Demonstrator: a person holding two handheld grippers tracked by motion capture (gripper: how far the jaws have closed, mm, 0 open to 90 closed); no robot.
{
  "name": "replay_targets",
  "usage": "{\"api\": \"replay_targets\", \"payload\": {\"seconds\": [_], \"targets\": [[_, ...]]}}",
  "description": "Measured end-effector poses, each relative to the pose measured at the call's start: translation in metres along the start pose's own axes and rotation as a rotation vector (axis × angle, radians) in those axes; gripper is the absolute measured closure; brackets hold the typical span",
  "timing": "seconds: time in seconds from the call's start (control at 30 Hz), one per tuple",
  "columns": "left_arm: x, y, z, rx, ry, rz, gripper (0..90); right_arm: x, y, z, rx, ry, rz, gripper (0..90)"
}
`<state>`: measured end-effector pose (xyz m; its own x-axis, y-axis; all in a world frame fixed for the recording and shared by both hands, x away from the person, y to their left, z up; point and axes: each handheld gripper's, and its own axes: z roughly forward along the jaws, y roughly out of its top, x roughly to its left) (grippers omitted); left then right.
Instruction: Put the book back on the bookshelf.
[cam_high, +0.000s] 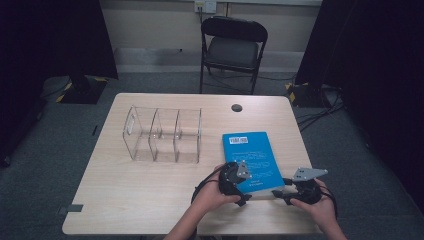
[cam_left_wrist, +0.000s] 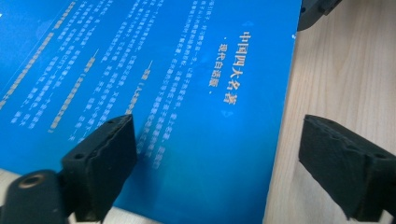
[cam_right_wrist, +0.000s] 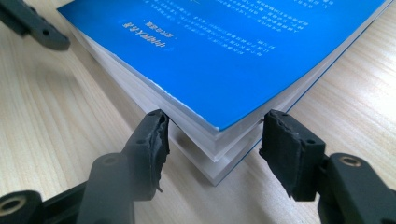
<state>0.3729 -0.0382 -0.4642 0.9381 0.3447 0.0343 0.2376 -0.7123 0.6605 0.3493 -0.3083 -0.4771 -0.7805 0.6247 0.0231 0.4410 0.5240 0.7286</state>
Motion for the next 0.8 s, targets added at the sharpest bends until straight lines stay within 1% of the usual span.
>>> {"api": "replay_targets", "payload": {"seconds": [0.03, 0.07, 0.1, 0.13, 0.17, 0.2, 0.23, 0.27, 0.3, 0.37, 0.4, 0.43, 0.47, 0.5, 0.53, 0.57, 0.6, 0.63, 0.67, 0.7, 0.73, 0.77, 0.8], "targets": [[0.000, 0.001, 0.001, 0.005, 0.003, 0.013, 9.3, 0.000, 0.001, -0.001, -0.003, 0.001, 0.003, 41.9], [0.000, 0.001, 0.001, 0.005, 0.003, 0.013, 8.9, 0.000, 0.001, -0.001, -0.003, 0.001, 0.003, 41.9], [-0.001, 0.002, 0.004, -0.014, 0.000, 0.007, 8.2, 0.000, 0.002, -0.002, -0.008, 0.001, 0.007, 42.0], [-0.002, 0.003, 0.005, -0.021, 0.000, 0.001, 7.6, 0.000, 0.003, -0.002, -0.007, 0.001, 0.003, 42.0], [-0.001, 0.004, 0.006, -0.014, -0.004, 0.014, 7.2, 0.000, 0.004, -0.002, -0.007, 0.002, 0.002, 42.0], [-0.002, 0.005, 0.007, -0.015, -0.005, 0.010, 6.8, 0.000, 0.004, -0.002, -0.006, 0.003, 0.003, 42.0], [-0.003, 0.007, 0.007, 0.003, -0.004, 0.015, 6.4, 0.000, 0.005, -0.003, -0.003, 0.002, 0.005, 42.1], [-0.003, 0.007, 0.007, 0.003, -0.004, 0.015, 6.0, 0.000, 0.005, -0.003, -0.003, 0.000, 0.006, 42.2], [-0.005, 0.010, 0.010, -0.008, -0.011, 0.017, 5.9, 0.000, 0.005, -0.003, -0.011, 0.007, 0.007, 42.2], [-0.006, 0.012, 0.012, -0.010, -0.015, 0.015, 5.3, 0.000, 0.006, -0.004, -0.012, 0.002, 0.006, 42.2], [-0.006, 0.013, 0.012, 0.007, -0.014, 0.024, 4.5, 0.000, 0.006, -0.004, -0.013, 0.004, 0.010, 42.2], [-0.006, 0.014, 0.014, 0.004, -0.014, 0.033, 4.5, 0.000, 0.006, -0.004, -0.012, 0.006, 0.013, 42.2], [-0.007, 0.015, 0.015, -0.004, -0.010, 0.016, 4.4, -0.001, 0.007, -0.004, -0.013, 0.008, 0.013, 42.2], [-0.007, 0.016, 0.016, 0.000, -0.015, 0.028, 4.2, -0.001, 0.007, -0.004, -0.014, 0.008, 0.015, 42.2], [-0.007, 0.016, 0.016, 0.000, -0.015, 0.028, 4.0, -0.001, 0.008, -0.005, -0.017, 0.010, 0.017, 42.3], [-0.007, 0.017, 0.018, -0.015, -0.008, 0.024, 4.0, -0.001, 0.009, -0.005, -0.017, 0.011, 0.020, 42.3], [-0.007, 0.018, 0.018, -0.006, -0.010, 0.032, 3.9, -0.001, 0.009, -0.005, -0.018, 0.010, 0.023, 42.3], [-0.007, 0.019, 0.019, -0.001, -0.009, 0.030, 3.9, -0.001, 0.010, -0.005, -0.018, 0.008, 0.026, 42.3], [-0.007, 0.019, 0.020, -0.004, -0.009, 0.034, 3.7, -0.001, 0.010, -0.006, -0.016, 0.007, 0.027, 42.3], [-0.007, 0.020, 0.021, -0.005, -0.006, 0.025, 3.3, 0.000, 0.010, -0.006, -0.014, 0.008, 0.030, 42.3], [-0.007, 0.021, 0.021, -0.005, -0.007, 0.030, 3.1, 0.000, 0.011, -0.006, -0.014, 0.008, 0.029, 42.3], [-0.007, 0.022, 0.022, -0.002, 0.000, 0.036, 3.1, 0.000, 0.011, -0.006, -0.014, 0.007, 0.030, 42.3], [-0.010, 0.022, 0.025, -0.030, 0.005, -0.001, 2.9, 0.000, 0.011, -0.006, -0.016, 0.007, 0.030, 42.3]]}}
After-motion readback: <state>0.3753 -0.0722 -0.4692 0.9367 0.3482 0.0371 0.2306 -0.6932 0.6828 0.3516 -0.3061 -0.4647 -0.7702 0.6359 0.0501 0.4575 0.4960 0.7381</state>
